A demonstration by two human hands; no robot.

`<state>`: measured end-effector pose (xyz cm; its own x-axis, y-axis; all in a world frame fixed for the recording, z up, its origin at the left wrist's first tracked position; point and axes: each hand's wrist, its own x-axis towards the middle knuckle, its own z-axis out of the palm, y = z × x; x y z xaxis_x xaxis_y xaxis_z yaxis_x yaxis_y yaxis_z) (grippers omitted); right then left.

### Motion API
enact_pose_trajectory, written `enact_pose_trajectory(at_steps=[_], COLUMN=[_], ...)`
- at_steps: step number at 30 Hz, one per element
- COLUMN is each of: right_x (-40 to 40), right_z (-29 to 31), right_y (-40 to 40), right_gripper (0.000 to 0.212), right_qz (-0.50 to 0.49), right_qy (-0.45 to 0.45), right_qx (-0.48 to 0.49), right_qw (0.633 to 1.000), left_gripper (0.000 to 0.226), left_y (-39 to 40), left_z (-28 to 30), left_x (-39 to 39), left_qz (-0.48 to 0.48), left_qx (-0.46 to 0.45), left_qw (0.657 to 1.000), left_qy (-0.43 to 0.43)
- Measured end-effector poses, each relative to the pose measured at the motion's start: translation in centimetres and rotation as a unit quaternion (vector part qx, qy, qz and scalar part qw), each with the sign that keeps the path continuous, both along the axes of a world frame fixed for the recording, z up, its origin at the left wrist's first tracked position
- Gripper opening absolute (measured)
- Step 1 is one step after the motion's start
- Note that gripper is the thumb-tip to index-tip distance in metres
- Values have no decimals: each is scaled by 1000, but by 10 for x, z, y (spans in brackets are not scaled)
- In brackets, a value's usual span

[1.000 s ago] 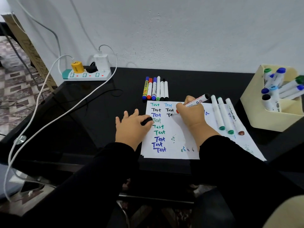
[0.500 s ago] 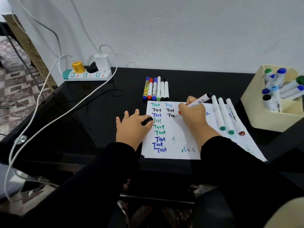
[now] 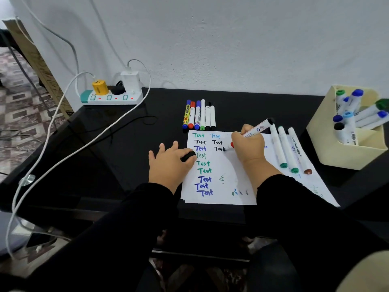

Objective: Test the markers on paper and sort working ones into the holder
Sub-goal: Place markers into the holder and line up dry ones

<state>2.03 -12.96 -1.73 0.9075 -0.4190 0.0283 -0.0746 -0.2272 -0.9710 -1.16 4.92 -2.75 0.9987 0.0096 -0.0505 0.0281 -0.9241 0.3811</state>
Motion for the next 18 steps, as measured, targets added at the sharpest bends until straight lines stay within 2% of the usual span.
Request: enact_pose_trajectory(at_steps=[5, 8, 13, 15, 18], right_x=[3, 4, -3, -10, -23], right_z=[12, 23, 43, 54, 65], right_y=[-8, -15, -13, -9, 1], right_gripper=[37, 37, 42, 43, 41], right_qz=[-9, 25, 58, 67, 75], right_qy=[31, 69, 32, 19, 2], right_qx=[103, 128, 172, 197, 198], right_qw=[994, 989, 983, 978, 977], left_gripper=[40, 38, 38, 37, 38], left_y=[1, 3, 5, 1, -7], left_z=[2, 5, 23, 38, 56], left_x=[-1, -2, -5, -9, -15], left_qz=[0, 5, 6, -20, -28], left_qx=[-14, -79, -174, -270, -402], left_qw=[1000, 997, 980, 961, 915], left_qy=[10, 13, -101, -64, 26])
